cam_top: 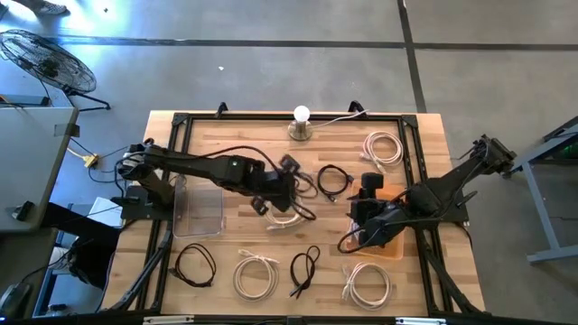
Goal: Pick & Place USB Port
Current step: Put the black USB cable into the transparent bin
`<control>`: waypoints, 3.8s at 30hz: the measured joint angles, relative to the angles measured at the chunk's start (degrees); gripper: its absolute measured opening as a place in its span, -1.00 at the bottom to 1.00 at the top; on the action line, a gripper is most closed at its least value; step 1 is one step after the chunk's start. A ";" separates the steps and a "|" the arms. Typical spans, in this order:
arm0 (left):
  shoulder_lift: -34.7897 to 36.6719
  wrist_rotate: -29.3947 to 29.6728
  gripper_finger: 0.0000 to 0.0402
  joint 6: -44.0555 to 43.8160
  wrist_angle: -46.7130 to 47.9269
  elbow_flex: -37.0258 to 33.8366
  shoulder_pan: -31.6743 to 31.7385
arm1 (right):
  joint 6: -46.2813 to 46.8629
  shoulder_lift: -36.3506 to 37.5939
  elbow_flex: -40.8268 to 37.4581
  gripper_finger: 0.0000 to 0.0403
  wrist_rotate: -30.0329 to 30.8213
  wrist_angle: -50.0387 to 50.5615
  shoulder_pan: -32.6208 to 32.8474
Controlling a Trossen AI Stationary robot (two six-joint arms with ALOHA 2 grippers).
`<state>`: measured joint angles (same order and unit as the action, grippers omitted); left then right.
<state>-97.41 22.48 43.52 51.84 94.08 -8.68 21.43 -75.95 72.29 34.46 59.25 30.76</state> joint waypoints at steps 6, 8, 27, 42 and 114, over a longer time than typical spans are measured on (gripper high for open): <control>5.47 11.29 -0.93 -12.72 14.64 0.02 -1.30 | 7.78 1.31 0.00 -0.12 0.60 7.35 -0.04; 7.11 15.02 -0.93 -17.25 20.19 0.02 -2.06 | 9.75 1.86 0.00 -0.12 2.23 9.35 -0.02; 22.50 5.07 -0.93 -48.36 38.25 -12.31 -2.32 | 14.62 2.17 0.00 -0.14 5.04 13.98 -0.02; 26.76 -8.92 -0.93 -63.35 38.11 -28.51 -5.95 | 14.62 2.15 0.00 -0.14 7.35 13.76 -0.02; 26.39 -8.92 -0.61 -75.31 30.20 -36.68 -11.94 | 17.33 2.11 -0.04 -0.16 6.94 9.45 -0.02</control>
<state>-71.02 13.56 -31.79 82.04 57.41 -20.62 38.76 -73.84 72.25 41.41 68.70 30.74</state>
